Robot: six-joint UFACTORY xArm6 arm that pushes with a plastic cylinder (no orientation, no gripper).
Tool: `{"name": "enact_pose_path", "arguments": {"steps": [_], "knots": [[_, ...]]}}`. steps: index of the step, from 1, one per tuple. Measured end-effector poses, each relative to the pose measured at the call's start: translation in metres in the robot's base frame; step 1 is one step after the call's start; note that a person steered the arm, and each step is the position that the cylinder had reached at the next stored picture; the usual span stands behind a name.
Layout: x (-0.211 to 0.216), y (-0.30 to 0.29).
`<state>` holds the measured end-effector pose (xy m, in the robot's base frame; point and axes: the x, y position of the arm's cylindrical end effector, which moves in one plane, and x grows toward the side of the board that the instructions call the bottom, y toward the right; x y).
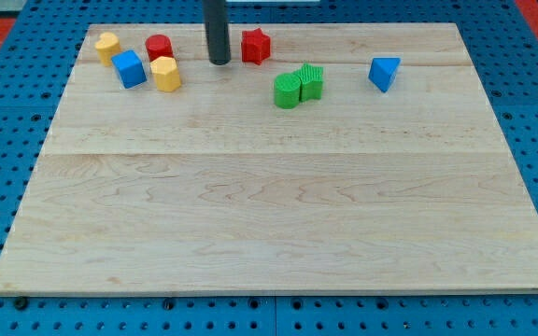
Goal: Slide the yellow hexagon towards the centre
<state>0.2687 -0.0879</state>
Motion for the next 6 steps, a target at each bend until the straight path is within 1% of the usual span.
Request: {"name": "enact_pose_path", "arguments": {"steps": [1,2,4,5,6], "knots": [[0.010,-0.059],[0.023,-0.104],[0.061,-0.101],[0.063,-0.110],[0.091,-0.167]]}}
